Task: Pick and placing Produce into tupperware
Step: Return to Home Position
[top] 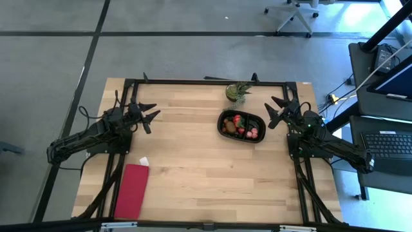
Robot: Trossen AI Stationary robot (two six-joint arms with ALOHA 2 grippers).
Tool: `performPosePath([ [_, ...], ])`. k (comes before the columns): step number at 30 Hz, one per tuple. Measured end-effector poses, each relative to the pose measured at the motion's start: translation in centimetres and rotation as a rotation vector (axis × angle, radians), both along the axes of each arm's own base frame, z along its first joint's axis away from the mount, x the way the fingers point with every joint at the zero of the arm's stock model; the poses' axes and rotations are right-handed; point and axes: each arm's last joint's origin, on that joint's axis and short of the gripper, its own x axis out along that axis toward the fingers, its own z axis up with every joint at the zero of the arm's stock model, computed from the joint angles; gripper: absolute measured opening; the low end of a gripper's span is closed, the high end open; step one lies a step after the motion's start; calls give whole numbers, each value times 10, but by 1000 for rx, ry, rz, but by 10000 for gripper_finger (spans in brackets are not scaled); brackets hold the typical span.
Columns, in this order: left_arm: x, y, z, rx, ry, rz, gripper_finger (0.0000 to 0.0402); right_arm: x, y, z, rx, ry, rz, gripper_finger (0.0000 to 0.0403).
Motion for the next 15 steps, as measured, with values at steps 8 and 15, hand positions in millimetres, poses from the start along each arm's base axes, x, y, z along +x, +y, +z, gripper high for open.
performPosePath([
  [8,0,0,0,0,0,0,159,0,0,0,1,-1,0,268],
  [15,0,0,0,0,0,0,169,0,0,0,0,0,0,268],
])
